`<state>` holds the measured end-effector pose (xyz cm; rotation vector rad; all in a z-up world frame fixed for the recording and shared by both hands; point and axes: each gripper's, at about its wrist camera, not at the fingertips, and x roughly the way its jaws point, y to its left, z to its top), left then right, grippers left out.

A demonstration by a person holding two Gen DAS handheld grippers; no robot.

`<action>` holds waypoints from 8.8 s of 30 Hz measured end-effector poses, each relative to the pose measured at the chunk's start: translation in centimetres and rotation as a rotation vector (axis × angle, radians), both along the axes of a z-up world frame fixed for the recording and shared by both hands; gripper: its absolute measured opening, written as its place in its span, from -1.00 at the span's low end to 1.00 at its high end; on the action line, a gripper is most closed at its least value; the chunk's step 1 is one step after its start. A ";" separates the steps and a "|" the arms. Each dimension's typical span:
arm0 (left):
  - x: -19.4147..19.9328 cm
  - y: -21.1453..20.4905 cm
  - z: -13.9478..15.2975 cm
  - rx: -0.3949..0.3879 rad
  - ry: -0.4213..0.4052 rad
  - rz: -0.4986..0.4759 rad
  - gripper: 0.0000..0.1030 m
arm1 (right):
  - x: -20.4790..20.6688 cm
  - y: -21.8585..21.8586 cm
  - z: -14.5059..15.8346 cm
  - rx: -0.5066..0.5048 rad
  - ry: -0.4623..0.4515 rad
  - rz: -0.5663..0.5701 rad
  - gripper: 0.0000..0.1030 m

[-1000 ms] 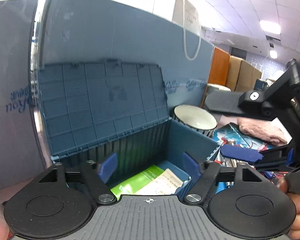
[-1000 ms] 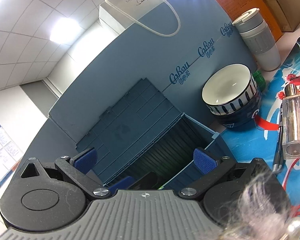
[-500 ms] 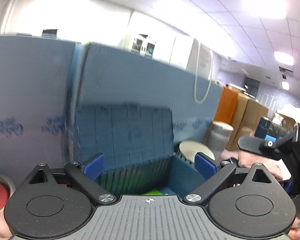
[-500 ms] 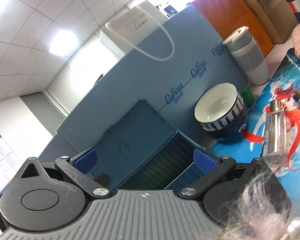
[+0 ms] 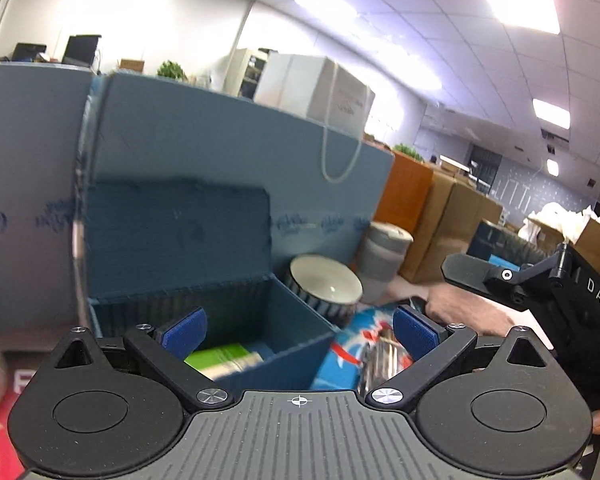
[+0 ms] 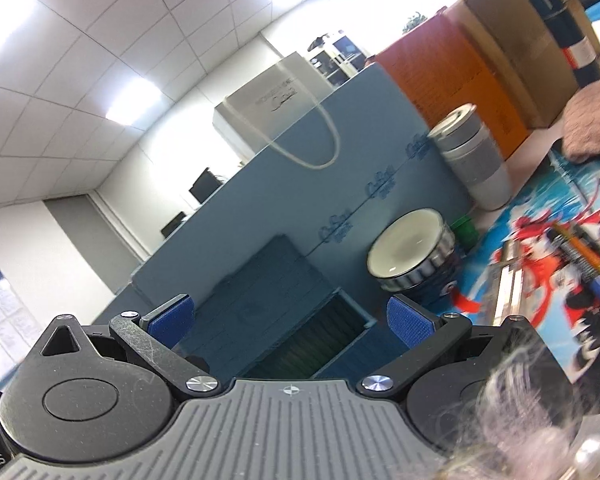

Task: Organize rigid objects
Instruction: 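Move the right tool to the mat and grasp the clear glass bottle, then carry the clear glass bottle with the right tool into the blue box and release, then withdraw both tools from the box and move the left tool over the pens, then lower the left tool and grasp the black marker with blue cap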

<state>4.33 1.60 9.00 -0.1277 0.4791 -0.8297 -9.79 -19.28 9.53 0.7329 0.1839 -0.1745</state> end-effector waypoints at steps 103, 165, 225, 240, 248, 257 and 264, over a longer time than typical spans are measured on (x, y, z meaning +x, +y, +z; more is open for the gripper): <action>4.4 2.1 -1.7 -0.019 0.007 0.105 0.98 | 2.3 -3.8 -2.3 -0.282 0.340 -0.191 -0.33; 8.0 6.0 -3.2 -0.101 0.138 0.195 0.98 | 14.7 7.2 -5.1 -0.886 0.194 0.609 -0.18; -0.9 -6.4 -2.5 -0.012 0.103 -0.201 0.98 | -8.0 -9.9 -5.7 -0.150 0.121 -0.235 0.90; -2.0 -14.6 -1.9 0.043 0.119 -0.286 0.98 | -11.5 -14.9 -7.3 -0.090 0.076 -0.293 0.90; -2.6 -20.1 -5.1 0.111 0.205 -0.363 0.96 | -12.4 -16.7 -8.1 -0.071 0.061 -0.281 0.90; -3.3 -25.9 -8.0 0.205 0.257 -0.362 0.93 | -13.0 -18.0 -8.5 -0.047 0.027 -0.291 0.90; -0.4 -26.0 -9.0 0.157 0.352 -0.269 0.75 | -13.3 -18.8 -9.0 -0.034 0.045 -0.289 0.90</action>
